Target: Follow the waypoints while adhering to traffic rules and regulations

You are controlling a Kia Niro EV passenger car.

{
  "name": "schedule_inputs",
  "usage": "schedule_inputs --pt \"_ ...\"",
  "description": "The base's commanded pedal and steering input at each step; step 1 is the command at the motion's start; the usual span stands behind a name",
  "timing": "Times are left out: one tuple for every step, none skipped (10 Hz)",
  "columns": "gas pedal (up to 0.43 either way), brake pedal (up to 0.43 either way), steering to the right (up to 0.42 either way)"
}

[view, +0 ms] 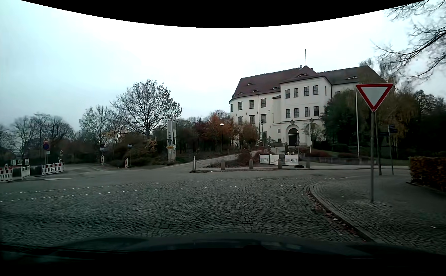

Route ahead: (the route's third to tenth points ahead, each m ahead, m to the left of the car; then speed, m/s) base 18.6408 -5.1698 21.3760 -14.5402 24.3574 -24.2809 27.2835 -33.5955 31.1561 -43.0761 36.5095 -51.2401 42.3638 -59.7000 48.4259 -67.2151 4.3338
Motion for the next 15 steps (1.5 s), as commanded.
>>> schedule_inputs --pt "0.0 0.006 0.004" --pt "0.0 0.018 0.004" --pt "0.0 0.043 0.002" --pt "0.0 0.043 0.002" --pt "0.0 0.055 0.005" --pt "0.0 0.073 0.006" --pt "0.0 0.079 0.006" --pt "0.0 0.079 0.006" --pt "0.0 0.098 0.007" --pt "0.0 0.098 0.009" --pt "0.0 0.098 0.011" --pt "0.0 0.098 0.012" --pt "0.0 0.049 0.017" --pt "0.0 0.0 0.021" --pt "0.0 0.0 0.024"
